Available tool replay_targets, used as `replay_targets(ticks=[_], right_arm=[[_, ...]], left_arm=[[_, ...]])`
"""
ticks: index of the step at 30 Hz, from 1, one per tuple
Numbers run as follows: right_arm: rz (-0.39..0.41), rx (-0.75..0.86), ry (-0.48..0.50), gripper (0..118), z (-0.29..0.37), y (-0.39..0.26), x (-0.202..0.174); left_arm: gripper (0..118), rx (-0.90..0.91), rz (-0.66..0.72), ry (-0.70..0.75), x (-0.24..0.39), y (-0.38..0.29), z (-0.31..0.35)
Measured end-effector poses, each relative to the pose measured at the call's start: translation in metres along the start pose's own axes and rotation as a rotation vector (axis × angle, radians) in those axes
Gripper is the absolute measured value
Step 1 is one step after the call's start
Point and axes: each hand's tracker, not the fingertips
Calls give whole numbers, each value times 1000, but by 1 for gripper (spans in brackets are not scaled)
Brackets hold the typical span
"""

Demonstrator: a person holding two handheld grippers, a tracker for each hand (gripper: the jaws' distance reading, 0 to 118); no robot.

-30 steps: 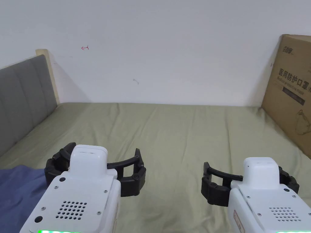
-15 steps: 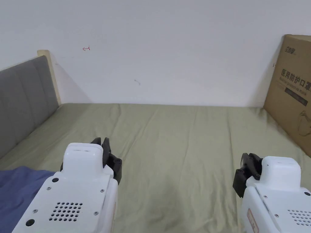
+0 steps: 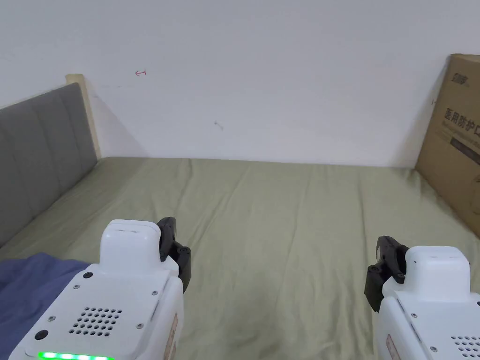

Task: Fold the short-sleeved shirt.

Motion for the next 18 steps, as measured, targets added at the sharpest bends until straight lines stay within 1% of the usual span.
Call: replay_targets(ticks=[1,3,4,5,7,9,12,14,16,18], right_arm=[[4,-18,41,0,-2,3,-3],[18,-11,58,0,-5,4,-14],[33,-13,87,0,-6,5,-21],[33,-16,111,0,-8,6,-28],[5,-22,191,0,-13,7,-45],[3,-33,256,0,-18,7,-65],[25,-44,362,0,-21,10,-102],[3,-58,443,0,-23,10,-124],[-24,-88,502,0,-22,10,-145],[-22,-108,556,0,-20,7,-163]], left_arm=[[0,-11,-7,0,-3,0,0],[0,-10,-10,20,-10,1,4],[0,-13,-11,36,-15,1,8],[0,-18,-14,70,-21,2,11],[0,-18,-8,116,-40,3,22],[0,-28,11,197,-59,4,33],[0,-43,18,316,-89,3,54],[0,-56,3,394,-105,2,69],[0,-86,0,449,-120,2,82],[0,-95,12,475,-130,1,91]])
